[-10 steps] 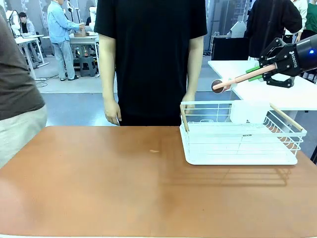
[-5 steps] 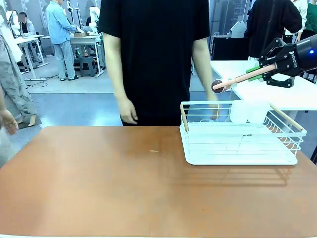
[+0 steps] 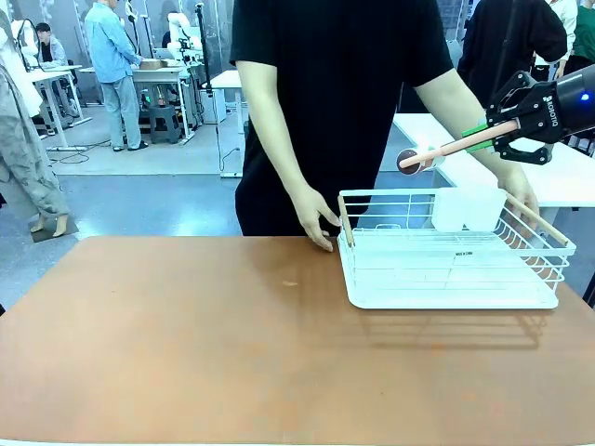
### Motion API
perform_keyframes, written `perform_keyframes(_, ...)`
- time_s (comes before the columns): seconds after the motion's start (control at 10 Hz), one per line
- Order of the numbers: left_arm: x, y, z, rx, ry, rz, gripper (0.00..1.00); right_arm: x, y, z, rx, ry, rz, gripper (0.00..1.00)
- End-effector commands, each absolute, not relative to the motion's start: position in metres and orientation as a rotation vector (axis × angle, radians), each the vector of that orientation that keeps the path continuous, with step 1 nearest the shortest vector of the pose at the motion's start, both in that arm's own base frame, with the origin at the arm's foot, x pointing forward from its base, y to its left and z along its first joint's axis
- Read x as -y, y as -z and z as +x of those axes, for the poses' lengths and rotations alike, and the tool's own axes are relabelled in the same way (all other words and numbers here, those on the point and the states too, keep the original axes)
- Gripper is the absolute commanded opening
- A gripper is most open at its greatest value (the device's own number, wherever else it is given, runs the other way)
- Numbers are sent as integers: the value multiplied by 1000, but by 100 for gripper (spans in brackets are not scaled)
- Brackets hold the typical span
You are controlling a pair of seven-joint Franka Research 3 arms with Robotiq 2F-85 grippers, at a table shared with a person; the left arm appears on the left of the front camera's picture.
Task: Clean the table.
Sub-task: Clean the table with the Lint Roller when the human lifts the Dish drying rack.
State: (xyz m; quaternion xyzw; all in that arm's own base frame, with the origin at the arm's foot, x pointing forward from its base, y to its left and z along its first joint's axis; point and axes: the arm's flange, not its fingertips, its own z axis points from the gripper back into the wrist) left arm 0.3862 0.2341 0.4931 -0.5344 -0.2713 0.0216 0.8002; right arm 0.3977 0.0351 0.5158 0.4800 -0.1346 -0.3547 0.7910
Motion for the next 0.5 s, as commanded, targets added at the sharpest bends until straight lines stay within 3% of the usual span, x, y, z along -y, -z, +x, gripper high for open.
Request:
perform_keyframes(0.0,-235,-495,385,591,-39,-1165,100,-38,-515,396,289,759,1025,0)
perform_keyframes(0.4,-235,-495,385,591,-39,-1165,100,-38,-515,396,289,759,1025,0)
